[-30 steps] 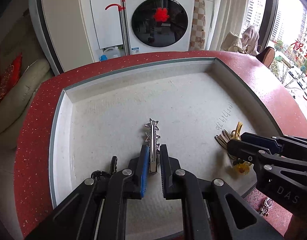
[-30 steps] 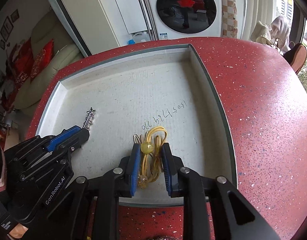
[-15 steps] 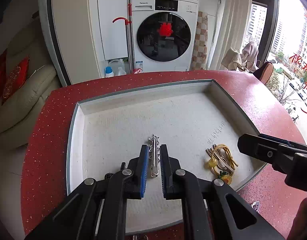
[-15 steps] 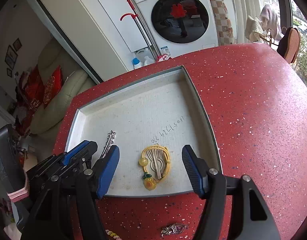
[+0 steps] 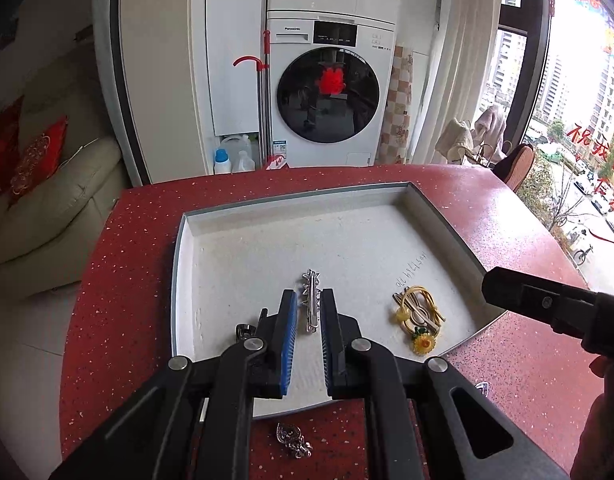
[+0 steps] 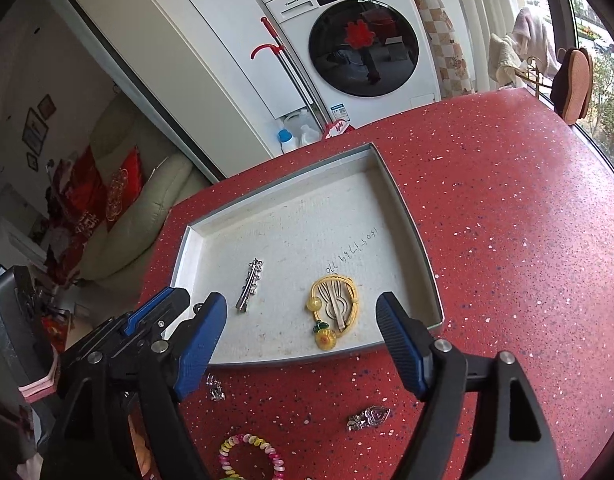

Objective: Organize jewelry
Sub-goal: 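Open the right tool to drop the bracelet while the left tool releases the silver clip in the tray, then move both tools back toward the green bangle and beaded bracelets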

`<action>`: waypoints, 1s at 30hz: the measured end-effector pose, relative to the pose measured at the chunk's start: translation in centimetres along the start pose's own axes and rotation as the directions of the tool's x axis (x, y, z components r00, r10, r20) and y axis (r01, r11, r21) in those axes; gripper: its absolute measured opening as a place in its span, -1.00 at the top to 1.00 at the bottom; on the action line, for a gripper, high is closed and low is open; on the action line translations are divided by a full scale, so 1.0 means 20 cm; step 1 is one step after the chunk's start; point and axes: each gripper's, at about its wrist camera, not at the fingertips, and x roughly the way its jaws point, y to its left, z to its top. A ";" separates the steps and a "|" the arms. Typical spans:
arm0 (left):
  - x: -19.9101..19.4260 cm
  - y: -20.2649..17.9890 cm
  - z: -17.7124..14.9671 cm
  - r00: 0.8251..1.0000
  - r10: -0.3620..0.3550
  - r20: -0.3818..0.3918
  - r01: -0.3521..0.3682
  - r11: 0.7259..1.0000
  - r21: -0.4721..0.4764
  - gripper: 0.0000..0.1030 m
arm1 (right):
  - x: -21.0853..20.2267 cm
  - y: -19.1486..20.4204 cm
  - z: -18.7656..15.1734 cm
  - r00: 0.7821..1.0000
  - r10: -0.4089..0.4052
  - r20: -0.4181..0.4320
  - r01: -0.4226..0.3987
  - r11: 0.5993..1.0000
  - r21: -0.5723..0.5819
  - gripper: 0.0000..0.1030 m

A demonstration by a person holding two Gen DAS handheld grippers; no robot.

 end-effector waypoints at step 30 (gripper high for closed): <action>-0.52 0.07 -0.50 0.998 -0.015 -0.064 0.015 1.000 0.010 -1.00 | -0.42 0.12 -0.45 1.000 -0.019 0.023 0.021 0.997 -0.080 -1.00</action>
